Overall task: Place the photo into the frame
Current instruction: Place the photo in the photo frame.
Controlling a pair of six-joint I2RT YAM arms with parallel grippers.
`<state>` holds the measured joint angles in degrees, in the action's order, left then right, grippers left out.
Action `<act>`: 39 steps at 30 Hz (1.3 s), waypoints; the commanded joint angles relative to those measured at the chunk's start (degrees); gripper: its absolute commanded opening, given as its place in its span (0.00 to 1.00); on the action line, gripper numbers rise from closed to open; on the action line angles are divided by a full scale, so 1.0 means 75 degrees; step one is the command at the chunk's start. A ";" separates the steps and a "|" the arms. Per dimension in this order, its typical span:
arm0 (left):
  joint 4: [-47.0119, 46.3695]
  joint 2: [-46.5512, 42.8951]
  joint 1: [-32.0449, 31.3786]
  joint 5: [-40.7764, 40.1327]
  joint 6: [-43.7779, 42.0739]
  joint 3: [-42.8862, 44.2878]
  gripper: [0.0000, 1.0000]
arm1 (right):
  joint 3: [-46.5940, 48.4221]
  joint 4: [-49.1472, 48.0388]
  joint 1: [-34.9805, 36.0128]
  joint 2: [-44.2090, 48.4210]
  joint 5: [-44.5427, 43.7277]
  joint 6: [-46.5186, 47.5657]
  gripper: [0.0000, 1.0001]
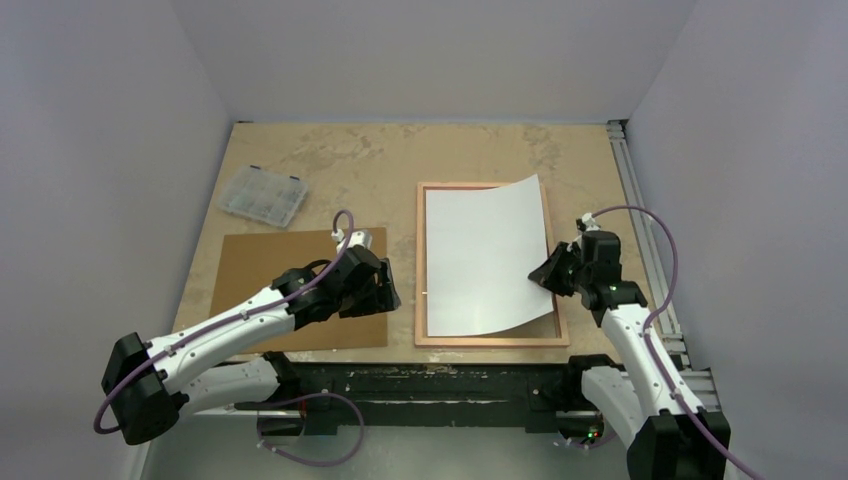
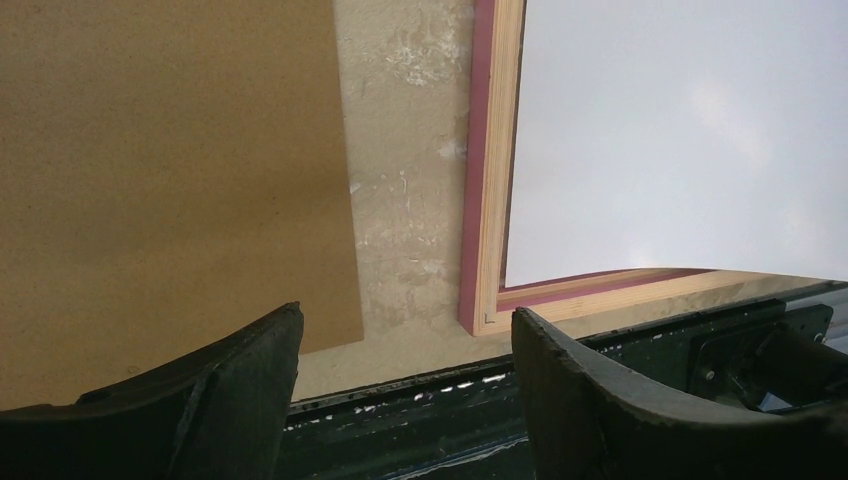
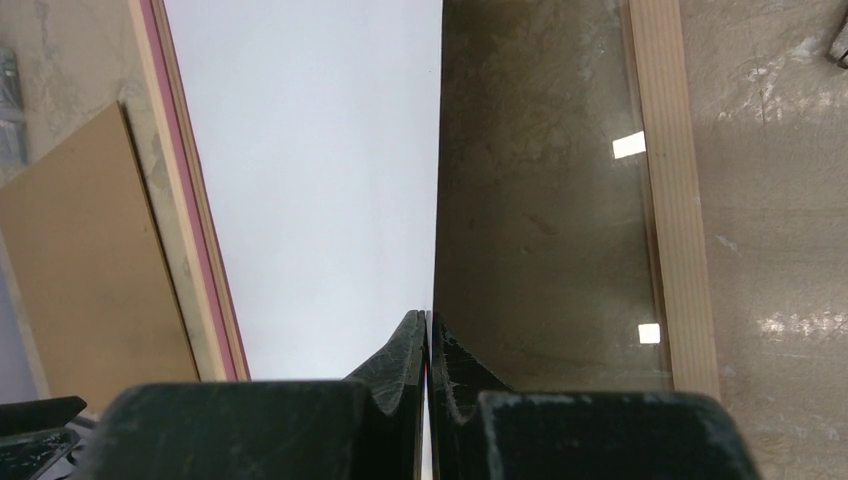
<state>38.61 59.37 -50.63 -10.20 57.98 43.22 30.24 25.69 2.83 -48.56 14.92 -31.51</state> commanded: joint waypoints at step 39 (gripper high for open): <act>-0.0536 0.0392 0.0024 0.0274 -0.0009 -0.0102 0.73 | -0.0380 -0.1316 -0.0049 -0.0176 0.0554 0.0213 0.48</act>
<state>36.80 61.93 -50.63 -8.93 57.95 43.00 25.36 16.27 2.81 -49.47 19.00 -32.56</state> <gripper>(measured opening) 0.731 0.402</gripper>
